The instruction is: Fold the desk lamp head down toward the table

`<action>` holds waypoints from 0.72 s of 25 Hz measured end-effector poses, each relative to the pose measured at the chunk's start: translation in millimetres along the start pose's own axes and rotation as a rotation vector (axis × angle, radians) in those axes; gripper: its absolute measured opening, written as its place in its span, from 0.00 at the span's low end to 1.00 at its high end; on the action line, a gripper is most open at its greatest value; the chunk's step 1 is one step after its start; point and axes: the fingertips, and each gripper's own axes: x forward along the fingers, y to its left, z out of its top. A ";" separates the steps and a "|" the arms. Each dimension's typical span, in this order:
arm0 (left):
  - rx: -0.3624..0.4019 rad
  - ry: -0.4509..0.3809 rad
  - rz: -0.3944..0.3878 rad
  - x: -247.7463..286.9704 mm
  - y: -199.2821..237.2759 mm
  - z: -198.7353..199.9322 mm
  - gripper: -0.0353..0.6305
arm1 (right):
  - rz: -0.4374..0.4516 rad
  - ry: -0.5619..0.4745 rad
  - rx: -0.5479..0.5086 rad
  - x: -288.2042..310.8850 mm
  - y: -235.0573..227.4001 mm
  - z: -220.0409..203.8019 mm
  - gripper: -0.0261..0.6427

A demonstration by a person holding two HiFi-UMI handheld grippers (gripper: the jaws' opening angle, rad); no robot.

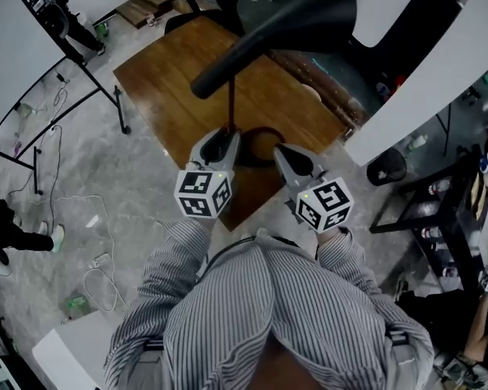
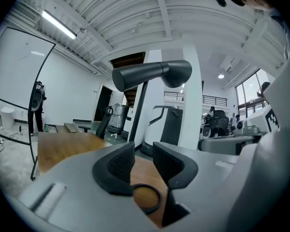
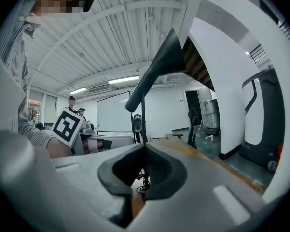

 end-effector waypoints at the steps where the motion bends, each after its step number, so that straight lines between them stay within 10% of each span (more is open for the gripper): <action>1: 0.002 0.005 0.006 4.5 3.9 0.5 0.23 | 0.002 -0.003 -0.001 2.8 -1.8 3.2 0.04; 18: 0.030 0.016 0.012 64.5 21.0 9.2 0.28 | 0.025 -0.106 -0.069 12.8 -48.7 65.6 0.04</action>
